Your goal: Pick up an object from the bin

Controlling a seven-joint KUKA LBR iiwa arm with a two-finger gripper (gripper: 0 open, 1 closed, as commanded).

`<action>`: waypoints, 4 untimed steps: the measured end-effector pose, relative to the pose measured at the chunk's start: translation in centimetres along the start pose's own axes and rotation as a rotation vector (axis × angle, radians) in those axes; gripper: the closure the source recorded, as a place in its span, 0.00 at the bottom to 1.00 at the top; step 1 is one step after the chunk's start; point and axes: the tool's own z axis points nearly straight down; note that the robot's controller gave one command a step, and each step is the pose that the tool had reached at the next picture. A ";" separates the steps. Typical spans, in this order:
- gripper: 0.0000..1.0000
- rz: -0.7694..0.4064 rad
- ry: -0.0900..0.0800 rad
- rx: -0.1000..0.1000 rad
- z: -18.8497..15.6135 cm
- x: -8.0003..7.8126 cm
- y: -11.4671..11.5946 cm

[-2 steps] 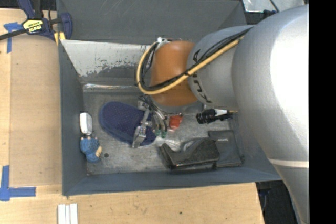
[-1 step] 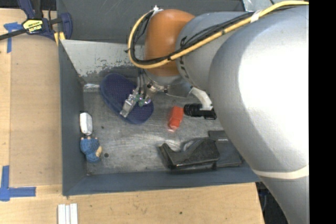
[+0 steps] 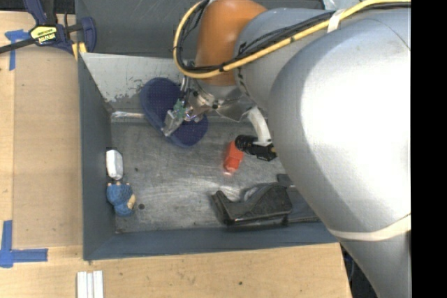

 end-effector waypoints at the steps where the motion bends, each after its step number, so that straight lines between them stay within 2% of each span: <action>1: 0.00 0.039 0.000 -0.002 3.6 0.0 0.0; 2: 0.00 0.163 0.008 -0.006 3.5 -0.3 -0.1; 3: 1.00 0.165 -0.003 -0.010 3.3 -0.8 -0.1; 4: 1.00 0.158 0.001 -0.002 2.9 -0.8 0.0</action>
Offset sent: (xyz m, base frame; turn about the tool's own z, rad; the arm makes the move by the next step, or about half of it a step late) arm -0.0019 -0.0006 -0.0403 0.0413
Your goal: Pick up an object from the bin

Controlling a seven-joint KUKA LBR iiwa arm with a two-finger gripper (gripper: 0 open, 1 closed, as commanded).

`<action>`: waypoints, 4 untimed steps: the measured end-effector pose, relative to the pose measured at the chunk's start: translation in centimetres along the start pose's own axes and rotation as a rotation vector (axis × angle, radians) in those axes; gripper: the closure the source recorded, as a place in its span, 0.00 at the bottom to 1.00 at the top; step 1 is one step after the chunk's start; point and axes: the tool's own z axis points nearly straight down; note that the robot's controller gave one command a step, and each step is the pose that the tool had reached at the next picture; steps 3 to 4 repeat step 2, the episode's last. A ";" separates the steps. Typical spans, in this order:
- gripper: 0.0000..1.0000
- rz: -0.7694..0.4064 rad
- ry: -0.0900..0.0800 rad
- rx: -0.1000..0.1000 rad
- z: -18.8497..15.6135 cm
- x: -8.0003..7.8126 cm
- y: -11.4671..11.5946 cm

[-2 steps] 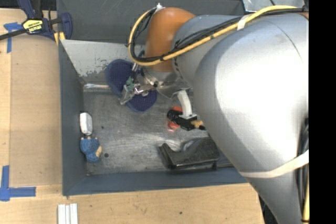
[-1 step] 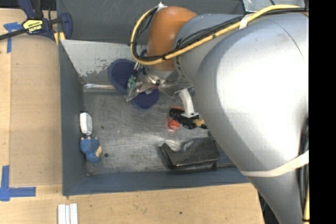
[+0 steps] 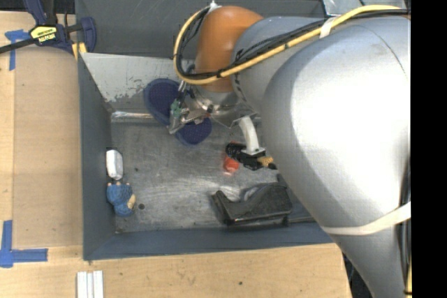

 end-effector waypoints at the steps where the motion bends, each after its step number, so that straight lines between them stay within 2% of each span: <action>1: 1.00 -0.005 -0.001 -0.002 -5.8 -0.1 0.2; 2: 1.00 -0.010 -0.002 -0.003 -11.1 -0.2 0.3; 4: 1.00 -0.010 -0.002 -0.003 -11.1 -0.2 0.3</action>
Offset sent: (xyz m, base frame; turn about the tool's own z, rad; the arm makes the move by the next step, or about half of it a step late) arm 0.0002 0.0000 0.0543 0.0000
